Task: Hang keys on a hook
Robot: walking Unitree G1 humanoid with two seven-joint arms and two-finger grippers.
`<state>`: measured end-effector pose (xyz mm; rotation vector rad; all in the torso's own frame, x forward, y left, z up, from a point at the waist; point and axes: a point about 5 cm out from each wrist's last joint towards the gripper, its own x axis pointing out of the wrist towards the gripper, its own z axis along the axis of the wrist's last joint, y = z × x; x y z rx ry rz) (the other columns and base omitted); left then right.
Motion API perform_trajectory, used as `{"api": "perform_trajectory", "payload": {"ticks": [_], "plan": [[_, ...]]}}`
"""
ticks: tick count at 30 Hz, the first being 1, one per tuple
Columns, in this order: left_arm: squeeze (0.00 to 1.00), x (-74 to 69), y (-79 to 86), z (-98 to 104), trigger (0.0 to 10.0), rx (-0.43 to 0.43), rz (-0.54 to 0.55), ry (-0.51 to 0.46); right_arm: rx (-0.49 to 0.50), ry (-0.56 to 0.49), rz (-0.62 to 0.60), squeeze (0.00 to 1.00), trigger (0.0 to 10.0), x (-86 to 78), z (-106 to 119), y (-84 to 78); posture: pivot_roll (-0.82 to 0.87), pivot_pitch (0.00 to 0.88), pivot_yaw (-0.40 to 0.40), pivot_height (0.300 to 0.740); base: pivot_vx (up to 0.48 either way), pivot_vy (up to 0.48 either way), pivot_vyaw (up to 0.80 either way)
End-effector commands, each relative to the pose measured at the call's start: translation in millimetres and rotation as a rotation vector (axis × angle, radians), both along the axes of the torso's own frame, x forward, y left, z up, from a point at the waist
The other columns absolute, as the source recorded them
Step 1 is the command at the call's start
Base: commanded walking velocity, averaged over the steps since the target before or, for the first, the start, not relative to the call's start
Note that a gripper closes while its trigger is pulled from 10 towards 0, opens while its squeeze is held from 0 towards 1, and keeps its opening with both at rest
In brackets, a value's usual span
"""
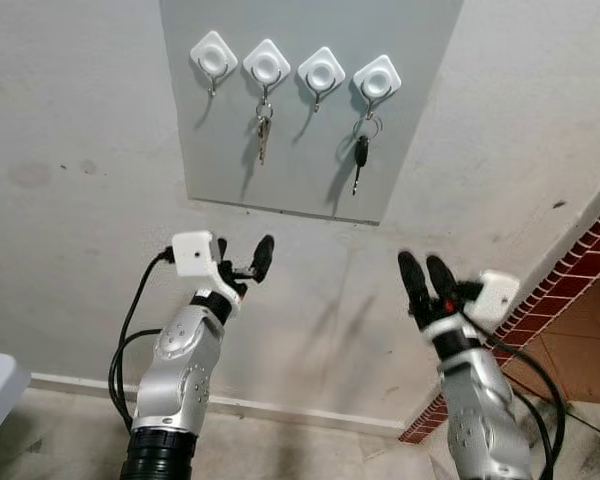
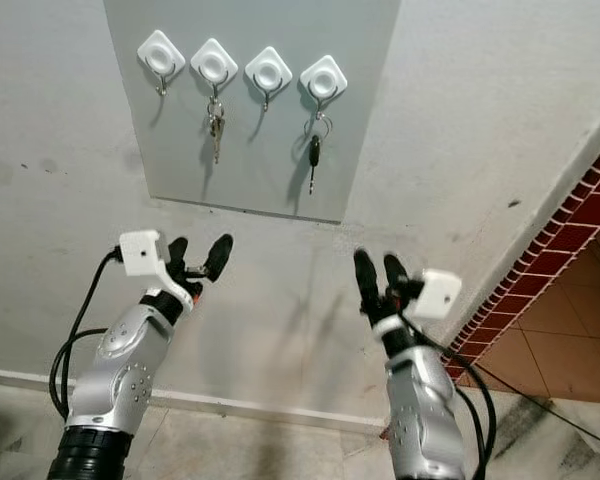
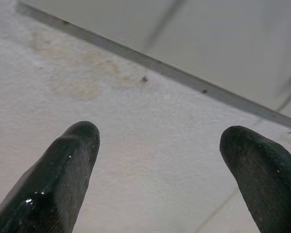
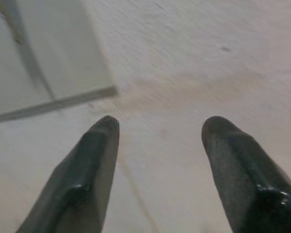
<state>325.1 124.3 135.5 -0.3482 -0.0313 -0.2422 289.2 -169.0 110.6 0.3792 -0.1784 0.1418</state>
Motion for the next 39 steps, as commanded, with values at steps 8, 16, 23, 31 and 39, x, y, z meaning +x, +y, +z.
{"api": "perform_trajectory", "payload": {"ticks": [8,16,23,31,39], "plan": [[0.0,1.7,10.0,-14,10.0,0.017,0.027,0.037,0.003,0.004,-0.1,0.0,10.0,-7.1,-4,-0.7,-0.01,0.0,0.063,0.74,0.0,0.0,0.0],[0.0,8.6,11.1,-16,10.0,-0.008,-0.032,0.064,-0.076,0.09,-0.168,0.0,10.0,-15.3,-24,5.5,-0.02,0.0,0.109,0.74,0.0,0.0,0.0],[0.0,13.0,11.0,-15,10.0,-0.008,-0.043,0.056,-0.098,0.124,-0.175,0.0,10.0,-17.5,-31,6.6,-0.03,0.0,0.11,0.74,0.0,0.0,0.0],[0.0,14.0,9.3,-12,10.0,0.054,-0.065,0.016,-0.154,0.139,-0.195,0.0,10.0,-16.6,-34,2.4,-0.03,0.0,0.095,0.74,0.0,0.0,0.0],[0.0,14.7,11.8,-11,10.0,0.058,-0.056,0.015,-0.16,0.14,-0.194,0.0,10.0,-12.3,-35,0.5,-0.01,0.0,0.124,0.74,0.0,0.0,0.0]]}}
